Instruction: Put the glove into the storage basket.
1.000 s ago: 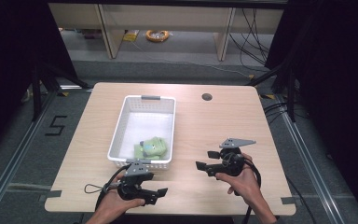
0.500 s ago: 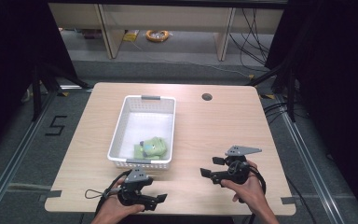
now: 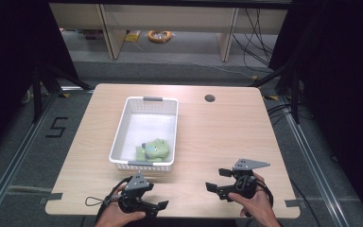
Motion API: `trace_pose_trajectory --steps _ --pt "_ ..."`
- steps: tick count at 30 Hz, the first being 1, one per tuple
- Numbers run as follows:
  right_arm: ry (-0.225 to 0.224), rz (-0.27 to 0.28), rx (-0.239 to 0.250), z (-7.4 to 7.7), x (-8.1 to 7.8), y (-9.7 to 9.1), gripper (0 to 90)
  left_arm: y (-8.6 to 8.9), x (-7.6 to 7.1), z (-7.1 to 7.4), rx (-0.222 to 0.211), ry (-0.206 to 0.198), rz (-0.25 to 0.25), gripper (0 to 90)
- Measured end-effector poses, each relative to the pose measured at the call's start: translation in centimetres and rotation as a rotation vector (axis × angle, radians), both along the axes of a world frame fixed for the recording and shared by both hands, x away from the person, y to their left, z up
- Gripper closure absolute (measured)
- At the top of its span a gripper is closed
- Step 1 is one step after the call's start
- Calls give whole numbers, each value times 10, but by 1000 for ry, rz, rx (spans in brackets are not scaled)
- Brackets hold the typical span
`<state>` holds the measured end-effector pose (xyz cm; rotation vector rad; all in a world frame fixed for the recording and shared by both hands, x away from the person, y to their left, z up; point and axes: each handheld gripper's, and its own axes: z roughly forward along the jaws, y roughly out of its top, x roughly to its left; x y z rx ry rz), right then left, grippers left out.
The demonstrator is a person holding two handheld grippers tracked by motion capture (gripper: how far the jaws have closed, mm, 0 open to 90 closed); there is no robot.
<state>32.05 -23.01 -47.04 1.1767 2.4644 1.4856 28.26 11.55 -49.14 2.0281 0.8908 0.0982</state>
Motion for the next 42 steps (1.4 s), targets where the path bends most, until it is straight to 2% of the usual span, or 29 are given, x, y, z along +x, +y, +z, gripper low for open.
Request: trace_pose_trajectory --steps 1,3,4,7,8,9,10,11,12,14,15,16,18,19,20,22,24,25,26,27,28,29,34,35,37,38,39,41,42 --pt "34 -23 -7 0 -6 1 165 0 -1 -1 4 -3 -2 159" --pt "5 0 -18 -4 -8 -1 164 1 -2 -4 18 8 -3 156" --pt "2 -2 -38 -5 -10 -1 164 0 -3 -6 11 -2 -7 155" --pt "5 1 -33 -7 -13 0 164 0 -4 -8 18 -9 -4 155" --pt "-17 9 -61 -8 -15 -2 164 0 -5 -8 19 -9 -1 155" --pt "-17 9 -61 -8 -15 -2 164 1 -6 -9 42 -10 5 155" --pt "1 5 -45 -9 -17 -2 165 0 -6 -10 31 -17 1 155" --pt "-1 2 -71 -11 -20 -3 164 2 -6 -10 54 -21 -21 155" --pt "-1 2 -71 -11 -20 -3 164 0 -8 -11 31 -18 -2 155" --pt "26 0 -57 -13 -25 -2 165 0 -10 -12 38 -17 -9 155" --pt "18 10 -86 -16 -27 -4 165 -1 -11 -13 43 -7 2 155" --pt "18 10 -86 -16 -27 -4 165 0 -12 -12 56 -10 -18 155" --pt "36 7 -104 -19 -33 -4 165 0 -14 -13 59 -22 -10 155" --pt "36 7 -104 -19 -33 -4 165 0 -14 -13 59 -22 -10 155" --pt "11 18 -108 -21 -33 -6 165 -2 -15 -13 38 -28 -7 155" --pt "25 25 -105 -22 -35 -6 164 -2 -15 -14 39 -27 -9 155" --pt "2 22 -116 -24 -36 -7 165 -1 -14 -14 51 -28 -11 156" --pt "36 -1 -128 -22 -40 -6 165 0 -13 -14 76 -34 -20 156" --pt "-11 22 -132 -25 -38 -7 165 0 -14 -15 56 -27 -17 155" --pt "5 33 -135 -24 -38 -7 165 0 -13 -15 70 -14 -4 155" --pt "-7 9 -152 -24 -41 -7 165 -1 -14 -16 42 -8 4 155" --pt "-11 14 -152 -25 -41 -8 165 0 -13 -16 72 -15 -9 155" --pt "-7 14 -158 -25 -41 -8 165 0 -13 -15 70 -27 -24 156" --pt "-1 11 -157 -25 -42 -8 165 -1 -13 -16 55 -23 -13 156" --pt "-8 16 -159 -26 -41 -8 165 -2 -13 -17 69 -20 11 155" --pt "-12 17 -161 -26 -41 -8 165 -2 -13 -17 46 -12 7 155" --pt "14 27 -145 -26 -41 -7 165 -1 -13 -16 48 -20 0 156" --pt "4 44 -147 -26 -39 -9 165 1 -12 -16 76 -24 -20 156" --pt "-24 27 -157 -27 -39 -10 165 1 -11 -16 76 -23 -21 156"
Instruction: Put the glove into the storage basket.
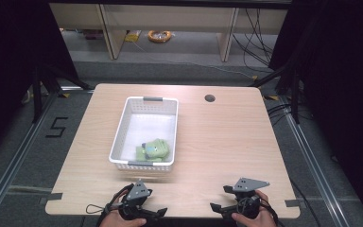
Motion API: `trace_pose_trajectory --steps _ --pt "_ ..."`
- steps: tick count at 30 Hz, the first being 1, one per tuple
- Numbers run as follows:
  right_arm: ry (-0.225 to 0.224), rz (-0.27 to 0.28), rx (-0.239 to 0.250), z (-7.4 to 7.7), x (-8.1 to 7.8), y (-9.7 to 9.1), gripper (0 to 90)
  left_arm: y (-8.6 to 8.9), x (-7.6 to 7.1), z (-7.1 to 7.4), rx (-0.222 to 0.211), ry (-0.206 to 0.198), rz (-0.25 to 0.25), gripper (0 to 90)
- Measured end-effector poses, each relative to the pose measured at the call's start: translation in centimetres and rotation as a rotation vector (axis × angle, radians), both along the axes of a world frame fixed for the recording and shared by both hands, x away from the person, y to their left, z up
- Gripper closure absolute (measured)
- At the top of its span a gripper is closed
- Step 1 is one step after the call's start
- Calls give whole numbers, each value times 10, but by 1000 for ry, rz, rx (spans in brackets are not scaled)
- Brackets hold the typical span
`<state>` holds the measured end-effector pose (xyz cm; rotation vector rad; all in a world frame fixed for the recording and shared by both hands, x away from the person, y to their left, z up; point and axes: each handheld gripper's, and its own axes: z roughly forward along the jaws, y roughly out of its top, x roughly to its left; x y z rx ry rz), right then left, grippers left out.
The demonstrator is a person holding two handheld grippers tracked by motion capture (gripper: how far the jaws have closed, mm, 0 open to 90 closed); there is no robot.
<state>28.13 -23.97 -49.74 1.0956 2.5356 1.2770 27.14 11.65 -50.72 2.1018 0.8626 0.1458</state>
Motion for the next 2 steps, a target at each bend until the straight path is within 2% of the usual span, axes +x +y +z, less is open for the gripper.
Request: trace_pose_trajectory --steps 1,2 --pt "0 0 0 0 0 0 165 0 0 0 0 0 0 156" --pt "25 -18 3 1 -2 1 165 0 0 0 0 1 0 156"
